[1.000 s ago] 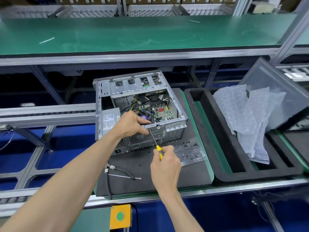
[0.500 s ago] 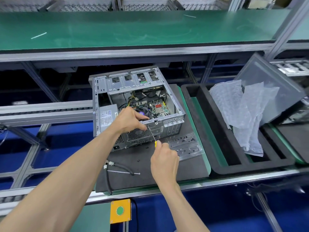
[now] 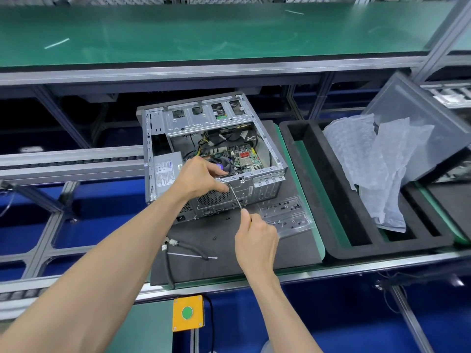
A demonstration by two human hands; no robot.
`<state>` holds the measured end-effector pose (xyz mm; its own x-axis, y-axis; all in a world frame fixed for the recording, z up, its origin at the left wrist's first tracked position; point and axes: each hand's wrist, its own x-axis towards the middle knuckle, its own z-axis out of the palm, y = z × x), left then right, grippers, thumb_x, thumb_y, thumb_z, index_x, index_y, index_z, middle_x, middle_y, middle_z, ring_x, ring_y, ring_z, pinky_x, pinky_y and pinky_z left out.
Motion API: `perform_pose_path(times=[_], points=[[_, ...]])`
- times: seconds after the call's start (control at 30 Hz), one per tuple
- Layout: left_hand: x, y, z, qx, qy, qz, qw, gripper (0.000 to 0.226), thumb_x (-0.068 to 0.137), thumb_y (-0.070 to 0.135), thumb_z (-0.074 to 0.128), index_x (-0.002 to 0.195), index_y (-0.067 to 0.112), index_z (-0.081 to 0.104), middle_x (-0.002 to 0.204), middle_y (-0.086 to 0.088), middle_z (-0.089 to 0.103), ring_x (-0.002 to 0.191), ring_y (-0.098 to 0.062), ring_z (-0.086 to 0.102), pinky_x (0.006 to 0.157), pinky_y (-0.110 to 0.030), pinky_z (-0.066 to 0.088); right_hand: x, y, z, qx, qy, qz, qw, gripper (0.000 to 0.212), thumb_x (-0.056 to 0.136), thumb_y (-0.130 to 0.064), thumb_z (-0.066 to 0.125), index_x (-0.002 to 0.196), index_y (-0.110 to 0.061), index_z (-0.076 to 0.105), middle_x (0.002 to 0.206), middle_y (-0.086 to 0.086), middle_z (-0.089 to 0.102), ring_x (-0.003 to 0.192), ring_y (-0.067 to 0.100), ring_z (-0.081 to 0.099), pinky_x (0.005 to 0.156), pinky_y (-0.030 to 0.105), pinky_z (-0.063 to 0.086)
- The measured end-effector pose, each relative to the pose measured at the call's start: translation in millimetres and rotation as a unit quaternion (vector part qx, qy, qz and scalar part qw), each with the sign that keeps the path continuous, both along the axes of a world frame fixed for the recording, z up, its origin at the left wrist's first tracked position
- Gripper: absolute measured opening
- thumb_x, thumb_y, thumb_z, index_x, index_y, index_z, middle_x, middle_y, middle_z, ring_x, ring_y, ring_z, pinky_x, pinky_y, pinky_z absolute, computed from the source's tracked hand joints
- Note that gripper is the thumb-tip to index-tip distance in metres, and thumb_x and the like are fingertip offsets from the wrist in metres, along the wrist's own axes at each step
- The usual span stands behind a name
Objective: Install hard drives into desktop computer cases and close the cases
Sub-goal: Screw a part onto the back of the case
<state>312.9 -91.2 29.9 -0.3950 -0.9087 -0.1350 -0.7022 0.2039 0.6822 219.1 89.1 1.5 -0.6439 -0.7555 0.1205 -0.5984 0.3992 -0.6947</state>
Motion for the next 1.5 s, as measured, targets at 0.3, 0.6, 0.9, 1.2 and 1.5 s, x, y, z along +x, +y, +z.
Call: perform_pose_path(times=[0.3, 0.6, 0.9, 1.2, 1.5], points=[[-1, -6, 2, 0.01, 0.021, -0.064, 0.998, 0.032, 0.063, 0.023, 0.095, 0.074, 0.036, 0.067, 0.102, -0.013, 0.073, 0.071, -0.016, 0.052, 0.07, -0.033, 0.048, 5, 2, 0, -0.041, -0.025, -0.003, 0.999, 0.016, 0.098, -0.024, 0.061, 0.09, -0.011, 0.057, 0.069, 0.006, 0.064, 0.064, 0.031, 0.053, 0.061, 0.035, 0.023], [1, -4, 2, 0.021, 0.029, -0.069, 0.997, 0.029, 0.064, 0.023, 0.094, 0.082, 0.03, 0.073, 0.079, -0.006, 0.067, 0.062, -0.014, 0.046, 0.065, -0.031, 0.043, 7, 2, -4, -0.043, -0.089, -0.013, 0.995, 0.02, 0.092, -0.021, 0.068, 0.098, -0.021, 0.049, 0.083, -0.005, 0.061, 0.071, 0.014, 0.049, 0.062, 0.027, 0.022], [1, -2, 5, 0.031, 0.01, -0.077, 0.997, 0.032, 0.066, 0.023, 0.091, 0.094, 0.026, 0.076, 0.103, 0.0, 0.07, 0.097, -0.024, 0.068, 0.085, -0.039, 0.054, 6, 0, -2, -0.017, 0.043, -0.013, 0.999, 0.028, 0.101, -0.023, 0.056, 0.077, -0.01, 0.059, 0.061, 0.006, 0.061, 0.055, 0.031, 0.054, 0.057, 0.033, 0.019], [-1, -1, 8, 0.032, 0.015, -0.077, 0.996, 0.034, 0.064, 0.019, 0.091, 0.086, 0.035, 0.071, 0.116, -0.01, 0.072, 0.092, -0.027, 0.068, 0.08, -0.041, 0.056, 8, 3, 2, -0.038, 0.052, 0.019, 0.998, 0.017, 0.091, -0.014, 0.072, 0.083, -0.01, 0.057, 0.061, 0.004, 0.06, 0.049, 0.027, 0.047, 0.054, 0.03, 0.024], [-3, 1, 8, 0.024, 0.013, -0.07, 0.997, 0.031, 0.064, 0.02, 0.091, 0.081, 0.034, 0.069, 0.112, -0.01, 0.072, 0.086, -0.027, 0.066, 0.079, -0.042, 0.055, 12, 1, -1, -0.051, -0.018, 0.012, 0.998, 0.018, 0.092, -0.015, 0.067, 0.104, -0.012, 0.054, 0.087, 0.002, 0.065, 0.074, 0.027, 0.06, 0.062, 0.033, 0.028]])
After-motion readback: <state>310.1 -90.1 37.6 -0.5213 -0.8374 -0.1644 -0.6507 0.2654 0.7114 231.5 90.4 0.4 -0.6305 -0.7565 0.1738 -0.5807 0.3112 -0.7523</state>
